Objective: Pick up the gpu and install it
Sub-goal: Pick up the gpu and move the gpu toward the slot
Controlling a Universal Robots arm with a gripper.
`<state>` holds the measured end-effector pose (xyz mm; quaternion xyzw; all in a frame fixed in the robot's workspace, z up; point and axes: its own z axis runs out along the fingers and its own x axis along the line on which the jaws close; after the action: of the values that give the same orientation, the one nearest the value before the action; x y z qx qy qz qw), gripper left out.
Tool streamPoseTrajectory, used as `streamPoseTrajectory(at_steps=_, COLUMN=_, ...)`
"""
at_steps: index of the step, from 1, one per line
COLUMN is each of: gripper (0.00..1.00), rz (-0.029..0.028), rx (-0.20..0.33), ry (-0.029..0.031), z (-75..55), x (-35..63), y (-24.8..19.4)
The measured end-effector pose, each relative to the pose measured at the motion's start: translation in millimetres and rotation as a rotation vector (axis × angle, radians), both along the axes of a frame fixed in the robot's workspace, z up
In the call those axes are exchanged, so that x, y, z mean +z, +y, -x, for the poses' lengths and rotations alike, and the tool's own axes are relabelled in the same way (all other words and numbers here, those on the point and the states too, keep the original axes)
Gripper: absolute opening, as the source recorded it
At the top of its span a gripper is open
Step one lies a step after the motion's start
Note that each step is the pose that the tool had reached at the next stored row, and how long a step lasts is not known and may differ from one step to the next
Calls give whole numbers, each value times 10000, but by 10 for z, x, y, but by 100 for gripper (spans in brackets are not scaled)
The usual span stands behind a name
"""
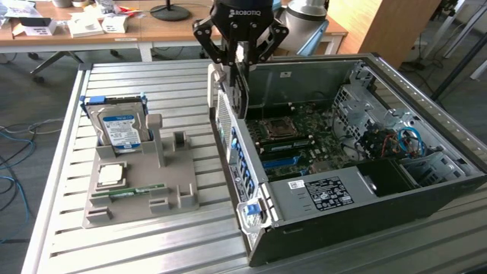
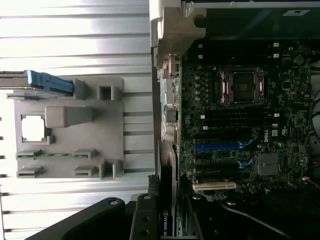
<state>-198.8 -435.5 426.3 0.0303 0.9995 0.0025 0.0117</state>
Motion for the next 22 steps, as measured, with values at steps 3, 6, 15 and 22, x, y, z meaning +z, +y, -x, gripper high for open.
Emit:
streamPoseTrajectory(at_steps=3, gripper=26, rz=0, rx=0, ry=0, z=-48, x=0, y=0)
streamPoseTrajectory(at_steps=6, gripper=26, rz=0, rx=-2, ry=0, z=-100, x=0, y=0)
streamPoseTrajectory(at_steps=15, gripper=26, rz=1, rx=-1, ry=0, z=-272, x=0, y=0)
streamPoseTrajectory(at_steps=22, gripper=26, rz=0, rx=0, ry=0, z=-391, x=0, y=0)
